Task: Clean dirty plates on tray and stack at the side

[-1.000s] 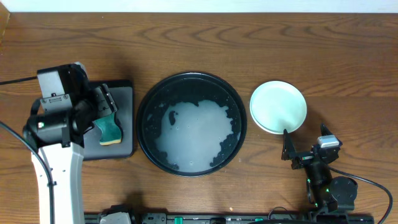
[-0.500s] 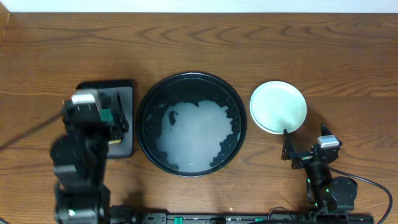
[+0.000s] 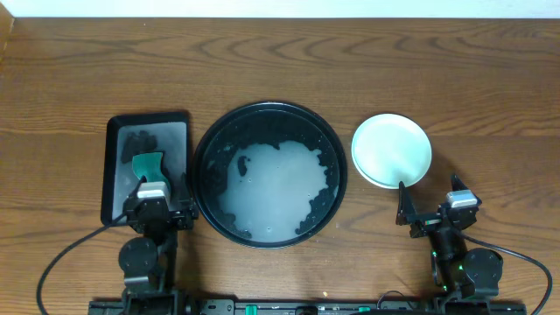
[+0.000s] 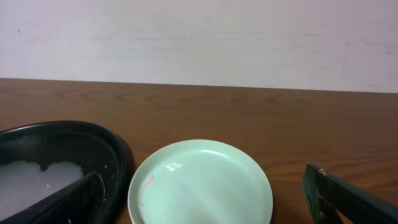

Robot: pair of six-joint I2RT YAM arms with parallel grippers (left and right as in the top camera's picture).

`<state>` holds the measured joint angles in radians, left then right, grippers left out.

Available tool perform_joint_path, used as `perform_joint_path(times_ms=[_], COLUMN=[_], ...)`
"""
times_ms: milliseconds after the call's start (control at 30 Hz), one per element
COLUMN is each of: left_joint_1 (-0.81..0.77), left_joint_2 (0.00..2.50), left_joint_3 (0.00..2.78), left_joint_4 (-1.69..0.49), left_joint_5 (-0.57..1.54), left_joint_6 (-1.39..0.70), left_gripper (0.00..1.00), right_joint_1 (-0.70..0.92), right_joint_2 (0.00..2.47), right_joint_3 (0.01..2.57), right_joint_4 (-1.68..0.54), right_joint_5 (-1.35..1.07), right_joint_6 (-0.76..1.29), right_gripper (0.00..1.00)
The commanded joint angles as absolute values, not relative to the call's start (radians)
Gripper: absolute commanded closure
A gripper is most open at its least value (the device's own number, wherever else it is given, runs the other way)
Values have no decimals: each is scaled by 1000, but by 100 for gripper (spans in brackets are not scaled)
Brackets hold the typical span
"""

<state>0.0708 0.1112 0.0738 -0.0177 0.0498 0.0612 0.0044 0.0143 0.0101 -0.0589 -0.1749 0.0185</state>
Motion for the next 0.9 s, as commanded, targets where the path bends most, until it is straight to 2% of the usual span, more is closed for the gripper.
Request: perform_joint_path(times_ms=[0, 167, 867], left_joint_1=[68, 68, 68], left_joint_2=[64, 0, 7], left_joint_3=[35, 4, 4], left_joint_4=[-6, -72, -70], left_joint_5=[33, 31, 30], left_joint_6=[86, 86, 86], left_gripper=[25, 25, 25], right_joint_1=[14, 14, 14], right_joint_2=[6, 6, 6], right_joint_3=[6, 6, 6], right_joint_4=[-59, -59, -59], right_joint_5=[-169, -169, -169], right_joint_6=[32, 32, 32], right_gripper=[1, 1, 1])
